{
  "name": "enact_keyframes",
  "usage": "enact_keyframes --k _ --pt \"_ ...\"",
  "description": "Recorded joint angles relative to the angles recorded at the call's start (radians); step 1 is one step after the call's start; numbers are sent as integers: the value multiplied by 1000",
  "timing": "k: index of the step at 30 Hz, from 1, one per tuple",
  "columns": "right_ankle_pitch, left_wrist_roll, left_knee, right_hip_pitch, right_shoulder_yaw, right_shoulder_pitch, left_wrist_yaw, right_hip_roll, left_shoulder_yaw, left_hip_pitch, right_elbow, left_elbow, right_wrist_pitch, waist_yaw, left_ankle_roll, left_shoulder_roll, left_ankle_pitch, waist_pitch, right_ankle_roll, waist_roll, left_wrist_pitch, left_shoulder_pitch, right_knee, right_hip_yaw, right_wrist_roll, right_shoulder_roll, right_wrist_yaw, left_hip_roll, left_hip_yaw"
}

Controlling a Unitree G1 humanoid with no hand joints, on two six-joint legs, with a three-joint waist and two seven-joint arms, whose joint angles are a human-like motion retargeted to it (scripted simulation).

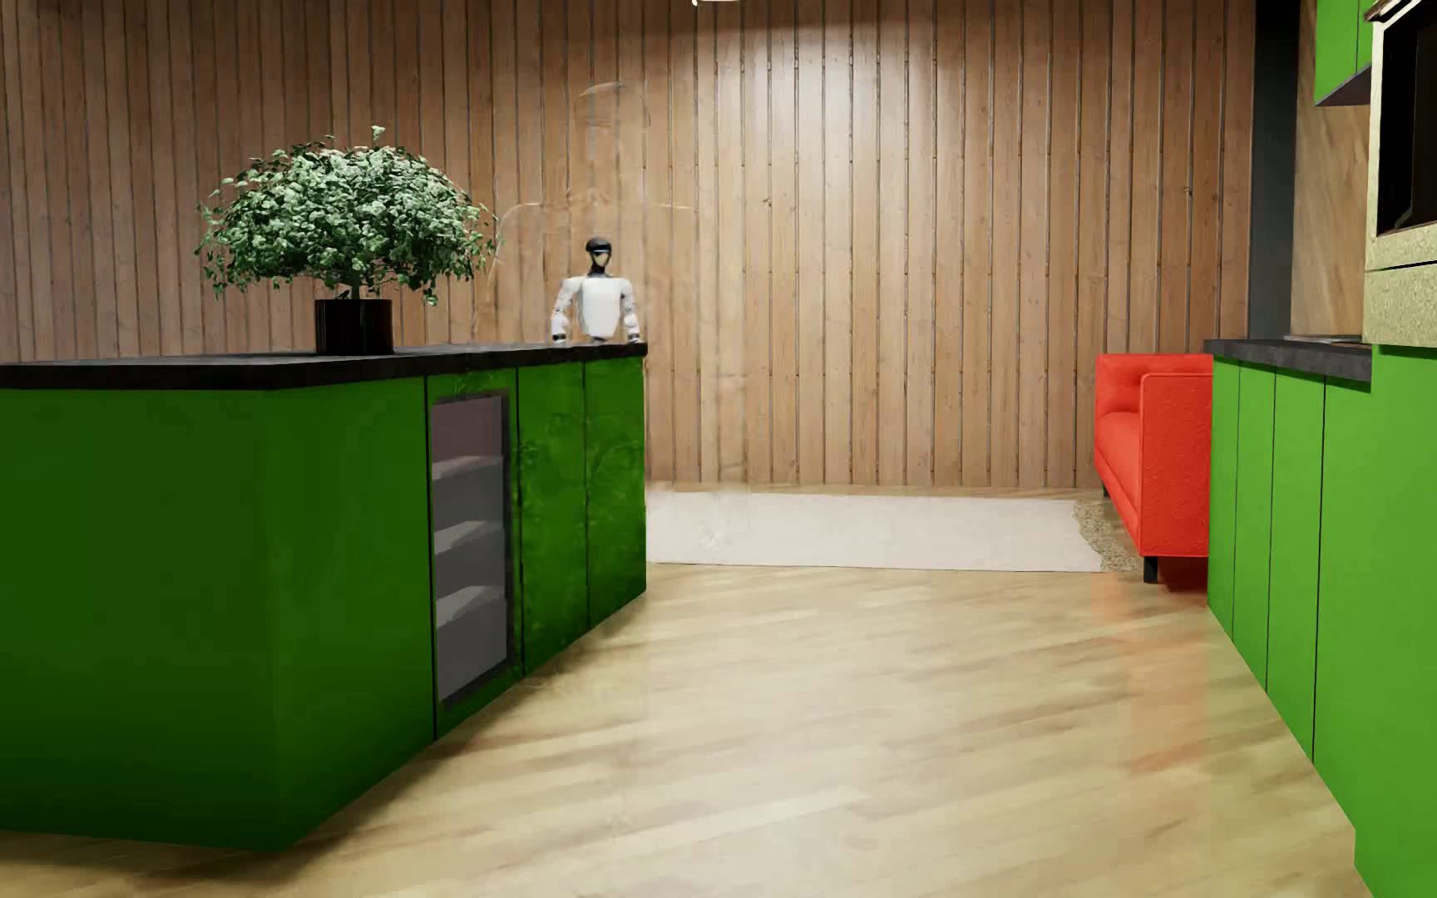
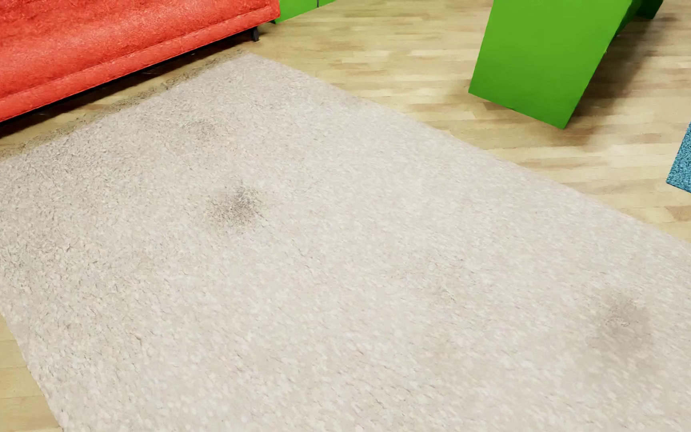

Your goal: Avoid plant

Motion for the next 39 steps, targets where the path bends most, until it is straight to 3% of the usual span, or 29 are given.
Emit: enact_keyframes --k 6,11,14,16,19,22,24,26,27,28,30,31,33,34,36,37,38,39 --pt "75 0 -13 -27 -14 -42 0 11 22 22 -73 -26 0 -20 0 -22 -9 3 0 11 0 -57 -13 0 0 0 0 4 0" --pt "132 0 21 -43 16 -44 0 28 20 -14 -102 -25 0 -6 0 -13 -85 19 0 9 0 -33 0 0 0 13 0 -5 0" --pt "85 0 276 32 57 -51 0 45 19 -154 -112 -4 0 19 0 -7 -113 73 0 20 0 0 -2 0 0 -14 0 10 0" --pt "44 0 409 76 64 -57 0 21 5 -261 -167 2 0 77 0 -7 -122 88 0 7 0 26 -10 0 0 -45 0 3 0" --pt "-27 0 317 138 31 -113 0 -9 -4 -401 -140 32 0 158 0 14 -54 103 0 -27 0 57 -30 0 0 -30 0 7 0" --pt "-136 0 193 269 19 -151 0 -14 0 -489 -139 103 0 181 0 15 33 125 0 -27 0 75 -45 0 0 -29 0 20 0" --pt "-153 0 155 342 31 -172 0 -20 10 -521 -112 136 0 211 0 16 35 131 0 -29 0 79 -51 0 0 -28 0 24 0" --pt "-100 0 226 381 80 -156 0 -48 -3 -550 -117 152 0 258 0 18 17 116 0 -42 0 78 -44 0 0 -40 0 17 0" --pt "-34 0 296 370 44 -139 0 -74 0 -568 -77 157 0 281 0 17 -15 104 0 -55 0 81 -6 0 0 -19 0 6 0" --pt "71 0 343 371 97 -123 0 -91 -9 -538 -66 148 0 286 0 28 -50 104 0 -69 0 87 58 0 0 -20 0 -7 0" --pt "389 0 374 237 109 -69 0 -110 -19 -462 -58 167 0 257 0 14 -128 86 0 -57 0 70 357 0 0 -24 0 -23 0" --pt "469 0 358 142 111 -56 0 -135 -1 -383 -56 145 0 231 0 13 -160 119 0 -63 0 58 570 0 0 -19 0 -59 0" --pt "443 0 281 -60 113 -20 0 -119 -13 -222 -60 104 0 112 0 8 -194 145 0 -41 0 33 868 0 0 -30 0 -84 0" --pt "446 0 227 -164 87 2 0 -101 -9 -142 -53 67 0 53 0 10 -198 143 0 -25 0 25 875 0 0 -23 0 -77 0" --pt "543 0 96 -301 33 49 0 -78 8 38 -89 2 0 -77 0 12 -182 158 0 2 0 3 614 0 0 -31 0 -73 0" --pt "588 0 37 -354 65 55 0 -66 4 113 -86 -31 0 -116 0 30 -176 157 0 8 0 -15 424 0 0 -42 0 -66 0" --pt "564 0 -3 -391 62 73 0 -63 7 184 -95 -60 0 -147 0 42 -186 153 0 9 0 -37 242 0 0 -48 0 -63 0" --pt "423 0 -35 -420 52 82 0 -64 14 245 -95 -85 0 -177 0 54 -203 144 0 8 0 -56 91 0 0 -46 0 -63 0"
